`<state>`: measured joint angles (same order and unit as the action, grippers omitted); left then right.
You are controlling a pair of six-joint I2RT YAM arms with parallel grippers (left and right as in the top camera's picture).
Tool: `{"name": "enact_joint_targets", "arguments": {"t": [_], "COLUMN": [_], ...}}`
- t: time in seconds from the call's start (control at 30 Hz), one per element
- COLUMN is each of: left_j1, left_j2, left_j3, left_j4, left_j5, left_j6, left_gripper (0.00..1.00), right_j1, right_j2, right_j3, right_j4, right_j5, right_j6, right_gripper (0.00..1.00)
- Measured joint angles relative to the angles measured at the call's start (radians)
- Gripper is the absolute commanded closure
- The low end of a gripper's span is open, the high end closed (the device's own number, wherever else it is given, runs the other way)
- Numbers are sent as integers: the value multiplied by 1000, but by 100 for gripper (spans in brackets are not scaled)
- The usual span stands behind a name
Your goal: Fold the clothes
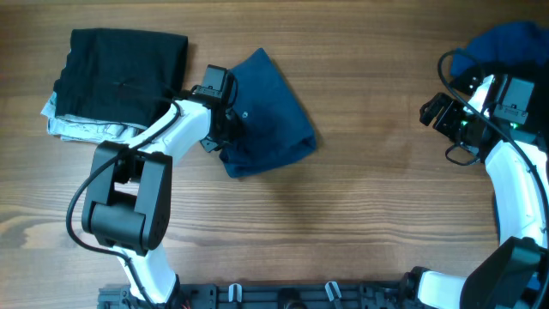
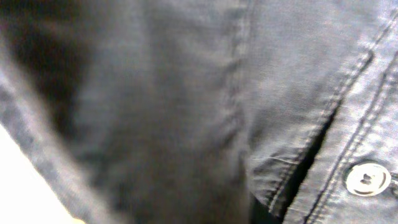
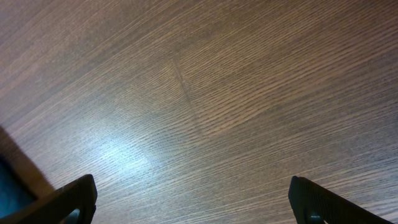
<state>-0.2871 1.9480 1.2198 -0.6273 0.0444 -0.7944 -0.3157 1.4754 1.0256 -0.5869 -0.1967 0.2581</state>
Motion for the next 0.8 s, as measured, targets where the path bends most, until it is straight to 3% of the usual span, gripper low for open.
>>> {"name": "enact_joint_targets", "arguments": {"t": [0.13,0.4,0.8], "left_j1": [0,-1,-1], "left_j2": [0,-2,-114], "left_j3": [3,5,4], "left_j4": [3,4,114], "left_j5": [8,10,-47], "left_j6": [0,52,289], "left_gripper": [96,96,96], "right_j1": [0,0,0], "right_j2": [0,0,0], "right_j3": [0,0,0], "right_j4": [0,0,0], "right_j5": [0,0,0], "right_j6": [0,0,0], "right_gripper": [0,0,0]}}
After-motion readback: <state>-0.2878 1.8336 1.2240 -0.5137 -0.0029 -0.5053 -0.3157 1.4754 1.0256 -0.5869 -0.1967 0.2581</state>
